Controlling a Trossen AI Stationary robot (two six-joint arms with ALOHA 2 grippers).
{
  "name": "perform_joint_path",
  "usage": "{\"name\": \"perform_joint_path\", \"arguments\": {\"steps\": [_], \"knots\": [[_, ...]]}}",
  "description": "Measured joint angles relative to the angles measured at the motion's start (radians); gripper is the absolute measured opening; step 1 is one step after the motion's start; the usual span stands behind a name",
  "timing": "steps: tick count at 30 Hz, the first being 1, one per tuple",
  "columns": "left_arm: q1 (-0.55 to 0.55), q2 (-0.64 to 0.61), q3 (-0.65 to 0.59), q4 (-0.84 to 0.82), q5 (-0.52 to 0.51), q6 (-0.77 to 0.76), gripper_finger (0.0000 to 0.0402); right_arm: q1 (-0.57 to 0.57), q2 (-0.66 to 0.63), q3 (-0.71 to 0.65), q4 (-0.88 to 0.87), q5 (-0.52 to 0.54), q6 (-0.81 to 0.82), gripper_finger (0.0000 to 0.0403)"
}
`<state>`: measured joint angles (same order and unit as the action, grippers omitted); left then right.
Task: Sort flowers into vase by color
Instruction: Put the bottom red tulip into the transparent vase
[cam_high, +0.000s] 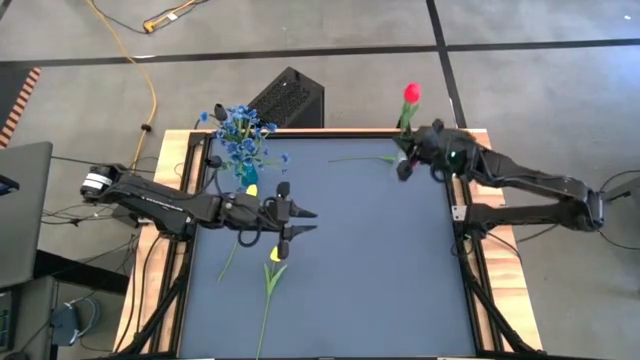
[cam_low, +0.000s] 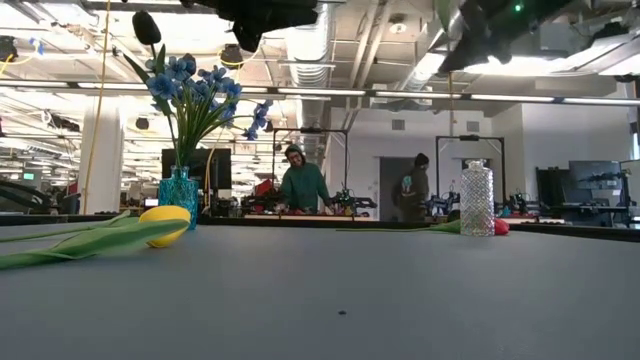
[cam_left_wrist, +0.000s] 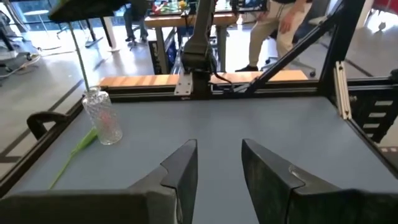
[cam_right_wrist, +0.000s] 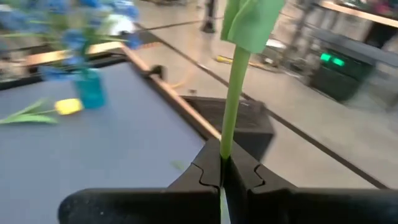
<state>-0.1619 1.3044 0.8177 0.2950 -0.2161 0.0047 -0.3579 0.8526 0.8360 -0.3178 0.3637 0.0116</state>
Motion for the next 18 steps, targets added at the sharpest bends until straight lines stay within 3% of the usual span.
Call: {"name": "perform_joint_path", "arguments": {"steps": [7,18], "knots": [[-0.001,0.002,0.0,-0.03,0.001,-0.008,0.0113,-0.16,-0.016,0.0,-0.07,-0.095,0.015,0.0028],[-0.001,0.002,0.0,-0.038,0.0,-0.009,0.0113,-0.281,-0.023,-0.049,-0.03,-0.157,0.007,0.0028]]}}
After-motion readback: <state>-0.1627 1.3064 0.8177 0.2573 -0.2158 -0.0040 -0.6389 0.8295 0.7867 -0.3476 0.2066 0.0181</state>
